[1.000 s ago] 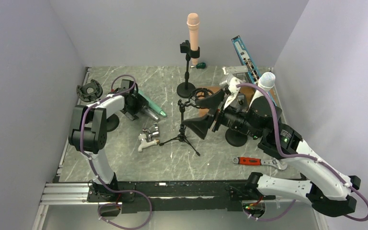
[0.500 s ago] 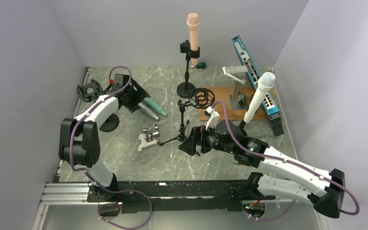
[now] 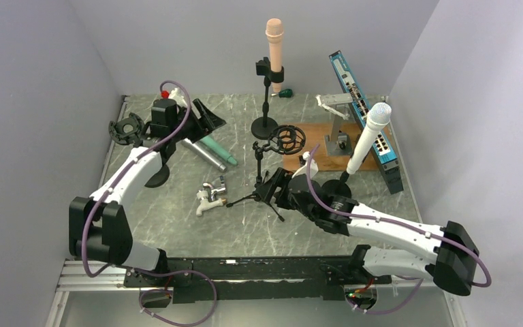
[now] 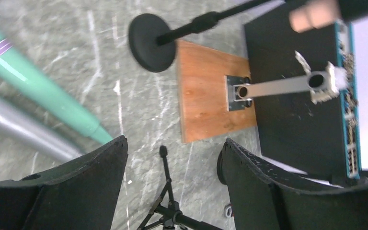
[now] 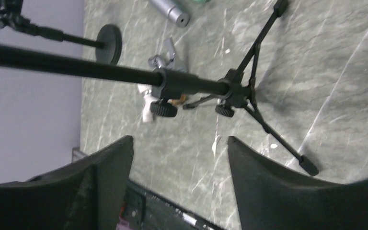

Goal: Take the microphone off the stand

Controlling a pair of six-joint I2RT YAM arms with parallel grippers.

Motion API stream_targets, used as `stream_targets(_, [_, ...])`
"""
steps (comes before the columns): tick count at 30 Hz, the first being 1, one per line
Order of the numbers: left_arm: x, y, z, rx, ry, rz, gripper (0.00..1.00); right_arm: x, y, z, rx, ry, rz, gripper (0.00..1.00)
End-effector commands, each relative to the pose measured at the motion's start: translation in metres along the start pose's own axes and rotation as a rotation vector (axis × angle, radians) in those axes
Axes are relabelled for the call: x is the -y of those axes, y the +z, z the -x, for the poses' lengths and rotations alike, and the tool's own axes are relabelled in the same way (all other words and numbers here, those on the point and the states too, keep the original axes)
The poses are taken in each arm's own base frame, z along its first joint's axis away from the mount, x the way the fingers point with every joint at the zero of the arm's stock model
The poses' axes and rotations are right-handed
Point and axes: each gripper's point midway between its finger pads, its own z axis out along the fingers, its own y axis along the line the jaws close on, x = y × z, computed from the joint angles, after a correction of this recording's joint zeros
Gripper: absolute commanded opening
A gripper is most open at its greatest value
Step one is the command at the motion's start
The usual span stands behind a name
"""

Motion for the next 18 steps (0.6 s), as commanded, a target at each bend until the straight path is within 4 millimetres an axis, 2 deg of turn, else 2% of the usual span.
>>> stream_targets(1, [0.064, -0.027, 0.009, 0.065, 0.234, -0.233, 0.76, -0.004, 0.017, 0.024, 0.154, 0.06, -0.017, 0.64])
stream_targets(3, [0.073, -0.034, 0.008, 0.086, 0.3, -0.238, 0.76, -0.005, 0.024, 0.026, 0.167, 0.048, -0.025, 0.57])
stream_targets(5, [0.079, -0.041, 0.008, 0.104, 0.357, -0.225, 0.76, -0.01, 0.029, 0.024, 0.159, 0.035, -0.013, 0.54])
stream_targets(11, [0.086, -0.047, 0.003, 0.113, 0.413, -0.215, 0.76, -0.016, 0.039, 0.015, 0.147, 0.023, 0.004, 0.55])
stream_targets(18, [0.092, -0.047, -0.006, 0.063, 0.405, -0.247, 0.76, -0.023, 0.036, 0.017, 0.162, -0.023, -0.002, 0.61])
